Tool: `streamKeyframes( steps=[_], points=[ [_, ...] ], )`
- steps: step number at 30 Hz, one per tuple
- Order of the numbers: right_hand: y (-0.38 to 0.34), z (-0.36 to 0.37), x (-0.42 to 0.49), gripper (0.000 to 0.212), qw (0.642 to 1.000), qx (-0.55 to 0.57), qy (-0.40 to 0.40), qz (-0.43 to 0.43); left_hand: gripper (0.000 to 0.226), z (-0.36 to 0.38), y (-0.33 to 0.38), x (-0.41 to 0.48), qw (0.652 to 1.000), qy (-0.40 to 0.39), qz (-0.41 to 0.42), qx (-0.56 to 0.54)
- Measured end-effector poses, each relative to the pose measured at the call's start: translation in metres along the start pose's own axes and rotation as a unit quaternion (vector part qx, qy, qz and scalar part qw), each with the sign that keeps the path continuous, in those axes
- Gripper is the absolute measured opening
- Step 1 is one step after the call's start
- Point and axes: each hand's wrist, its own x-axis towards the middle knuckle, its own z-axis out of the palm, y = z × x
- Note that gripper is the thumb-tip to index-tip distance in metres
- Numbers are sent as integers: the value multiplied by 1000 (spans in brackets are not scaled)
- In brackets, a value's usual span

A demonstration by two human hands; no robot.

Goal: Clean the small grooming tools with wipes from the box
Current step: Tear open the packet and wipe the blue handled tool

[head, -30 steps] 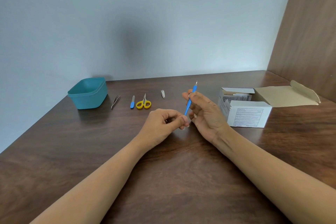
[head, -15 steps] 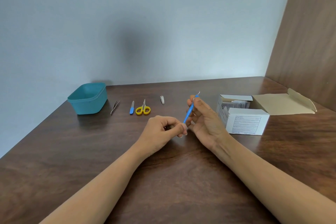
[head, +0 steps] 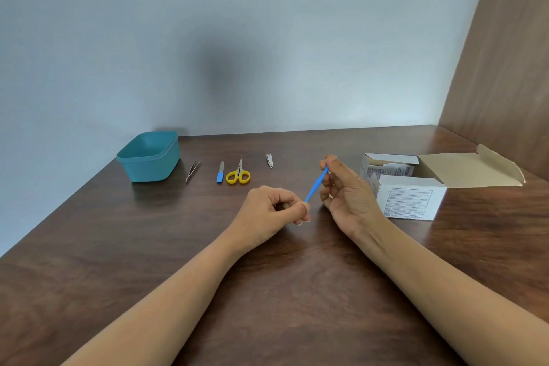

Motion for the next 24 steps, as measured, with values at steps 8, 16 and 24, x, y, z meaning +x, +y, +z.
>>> streamKeyframes(
  steps=[8,16,24],
  points=[
    [-1,1,-4,13,1000,-7,-14,-8,19,0,1,-1,1000,-4,2,-14],
    [-1,0,-2,5,1000,4,-2,-3,20,-2,5,-2,1000,-17,-3,-25],
    [-3,-1,-3,13,998,57,-11,36,21,-7,15,-11,999,-16,13,-38]
  ],
)
